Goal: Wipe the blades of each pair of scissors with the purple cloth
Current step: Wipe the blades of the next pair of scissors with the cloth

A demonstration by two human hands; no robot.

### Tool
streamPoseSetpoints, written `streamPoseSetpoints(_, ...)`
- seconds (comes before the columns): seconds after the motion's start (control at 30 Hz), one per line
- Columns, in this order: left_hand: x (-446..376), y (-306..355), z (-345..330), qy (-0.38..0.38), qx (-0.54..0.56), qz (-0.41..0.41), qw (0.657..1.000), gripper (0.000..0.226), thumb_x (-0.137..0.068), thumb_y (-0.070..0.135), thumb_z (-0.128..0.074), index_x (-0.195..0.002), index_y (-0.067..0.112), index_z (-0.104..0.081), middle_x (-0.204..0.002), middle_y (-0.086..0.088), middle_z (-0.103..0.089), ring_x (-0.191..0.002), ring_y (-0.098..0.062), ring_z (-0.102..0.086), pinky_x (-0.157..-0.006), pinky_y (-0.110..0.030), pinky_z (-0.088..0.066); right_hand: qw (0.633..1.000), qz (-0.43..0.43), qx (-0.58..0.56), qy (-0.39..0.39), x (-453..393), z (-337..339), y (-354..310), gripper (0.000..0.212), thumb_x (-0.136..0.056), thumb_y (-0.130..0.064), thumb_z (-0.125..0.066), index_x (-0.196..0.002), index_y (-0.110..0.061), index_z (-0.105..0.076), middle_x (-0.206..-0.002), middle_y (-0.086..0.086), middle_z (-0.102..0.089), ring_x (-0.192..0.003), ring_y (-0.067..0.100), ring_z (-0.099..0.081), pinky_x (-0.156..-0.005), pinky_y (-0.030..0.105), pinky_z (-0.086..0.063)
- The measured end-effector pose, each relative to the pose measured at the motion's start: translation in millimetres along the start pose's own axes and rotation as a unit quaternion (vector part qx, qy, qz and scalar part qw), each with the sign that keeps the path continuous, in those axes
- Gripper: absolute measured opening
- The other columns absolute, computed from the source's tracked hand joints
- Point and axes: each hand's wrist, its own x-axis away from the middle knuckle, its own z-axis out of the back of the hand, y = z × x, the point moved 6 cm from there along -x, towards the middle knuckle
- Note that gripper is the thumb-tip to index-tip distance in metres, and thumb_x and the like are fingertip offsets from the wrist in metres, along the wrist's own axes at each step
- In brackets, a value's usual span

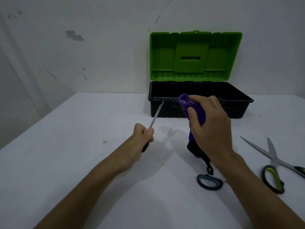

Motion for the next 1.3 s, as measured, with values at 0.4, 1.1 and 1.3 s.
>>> streamPoseSetpoints(0.4,34.8,17.0,-1.4,0.006,-0.152,-0.193,0.969,0.026,-0.096,0.035,-0.055,-0.110,0.024,-0.036,-0.088,0.006,-0.067,-0.071,-0.007,-0.061,-0.065,-0.022,-0.046,0.997,0.019,0.011,-0.076,8.2,-20.0,-5.1,0.032,-0.095,-0.027,-0.057,-0.126,-0.019,-0.057,-0.111,-0.005,-0.057,-0.086,0.008,-0.055,-0.066,0.013,-0.045)
streamPoseSetpoints(1.1,27.7,14.2,3.1,-0.072,0.174,-0.077,0.979,0.018,-0.096,0.008,-0.055,-0.079,0.009,-0.061,-0.063,0.002,-0.045,-0.041,-0.009,-0.028,-0.040,-0.018,-0.020,0.994,0.057,-0.010,-0.091,11.9,-25.0,-11.3,0.032,-0.087,-0.031,-0.070,-0.115,-0.016,-0.065,-0.105,-0.004,-0.058,-0.087,0.005,-0.053,-0.070,0.007,-0.042)
streamPoseSetpoints(1.3,26.5,11.3,7.2,-0.047,0.175,-0.082,0.980,0.017,-0.093,0.013,-0.062,-0.077,0.011,-0.061,-0.062,-0.002,-0.044,-0.041,-0.009,-0.022,-0.042,-0.018,-0.015,0.997,0.057,-0.021,-0.056,10.2,-17.1,-15.9,0.028,-0.092,-0.025,-0.065,-0.118,-0.015,-0.065,-0.103,-0.004,-0.071,-0.086,0.009,-0.064,-0.074,0.012,-0.048)
